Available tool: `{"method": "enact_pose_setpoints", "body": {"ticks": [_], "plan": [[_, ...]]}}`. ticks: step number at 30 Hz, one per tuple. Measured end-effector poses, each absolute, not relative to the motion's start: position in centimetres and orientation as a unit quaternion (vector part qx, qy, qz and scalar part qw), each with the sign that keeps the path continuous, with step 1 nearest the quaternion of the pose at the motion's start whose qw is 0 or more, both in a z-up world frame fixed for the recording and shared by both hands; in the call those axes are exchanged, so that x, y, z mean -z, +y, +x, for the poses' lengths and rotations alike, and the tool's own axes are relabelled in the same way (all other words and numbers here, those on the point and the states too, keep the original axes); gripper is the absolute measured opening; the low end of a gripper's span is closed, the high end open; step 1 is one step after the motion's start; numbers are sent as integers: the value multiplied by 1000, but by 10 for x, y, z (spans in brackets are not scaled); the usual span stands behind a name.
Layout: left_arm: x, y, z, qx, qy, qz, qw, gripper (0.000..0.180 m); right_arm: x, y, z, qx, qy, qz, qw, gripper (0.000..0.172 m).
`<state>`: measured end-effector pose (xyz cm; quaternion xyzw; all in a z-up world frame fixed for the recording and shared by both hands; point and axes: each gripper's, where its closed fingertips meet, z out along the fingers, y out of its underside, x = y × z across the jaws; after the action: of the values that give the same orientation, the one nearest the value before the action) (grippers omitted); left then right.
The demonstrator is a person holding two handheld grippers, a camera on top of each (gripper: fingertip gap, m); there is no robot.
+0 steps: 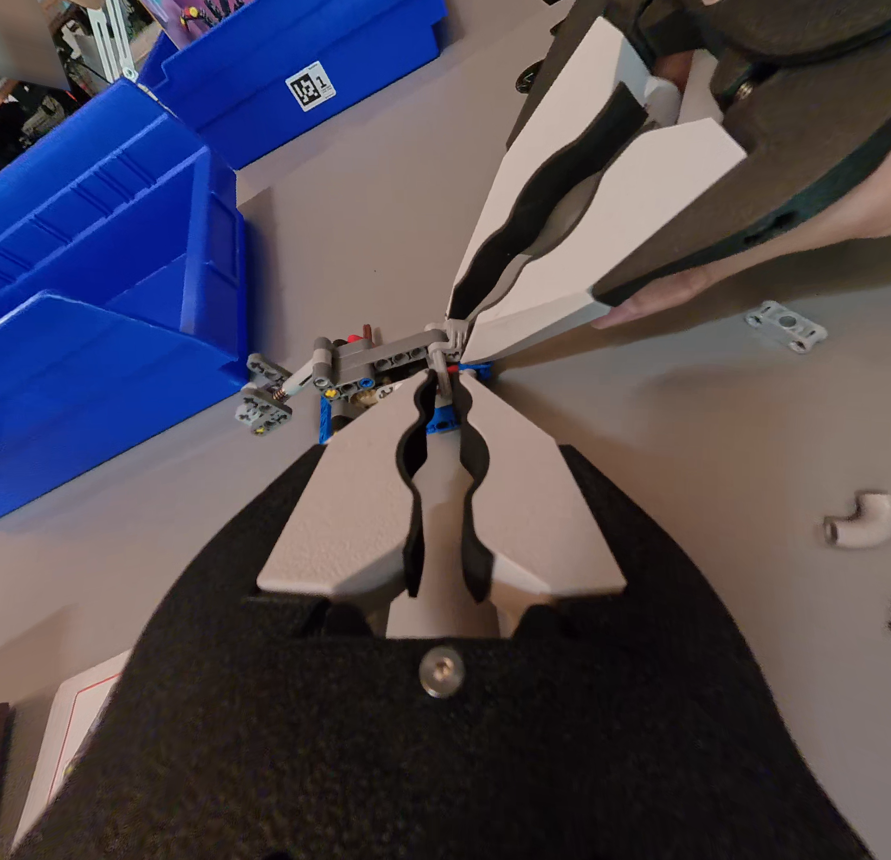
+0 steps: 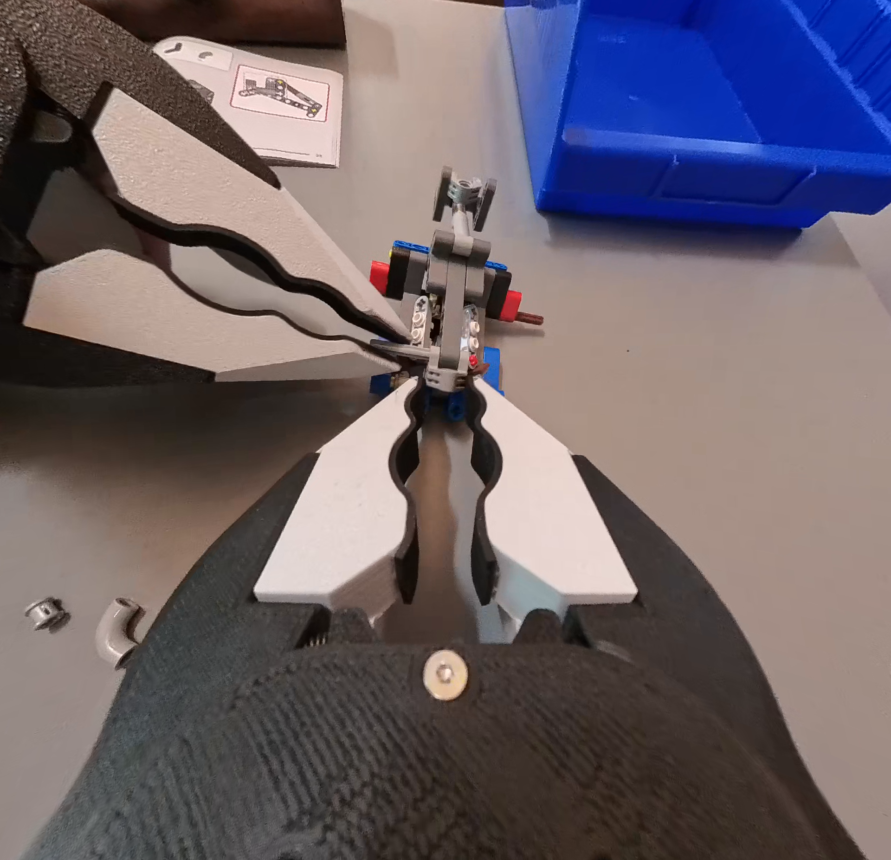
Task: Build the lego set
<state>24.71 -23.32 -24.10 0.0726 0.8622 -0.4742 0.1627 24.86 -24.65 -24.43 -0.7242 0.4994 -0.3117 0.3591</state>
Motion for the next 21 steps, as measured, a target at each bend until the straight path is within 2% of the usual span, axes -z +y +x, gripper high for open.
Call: {"method": "enact_pose_setpoints", "body": {"ticks": [7,10,15,21], "plan": [[237,-233,253,479,860,43,169,1,239,-246,251,298,508,-710,386,13],[237,-234,251,487,860,34,151,1,238,-244,255,306,507,-708,386,18],[236,-233,252,491,859,18,140,0,236,-245,256,307,510,-702,391,14],[233,-233,253,503,857,-24,105,1,234,-246,256,312,516,-694,393,18]]}}
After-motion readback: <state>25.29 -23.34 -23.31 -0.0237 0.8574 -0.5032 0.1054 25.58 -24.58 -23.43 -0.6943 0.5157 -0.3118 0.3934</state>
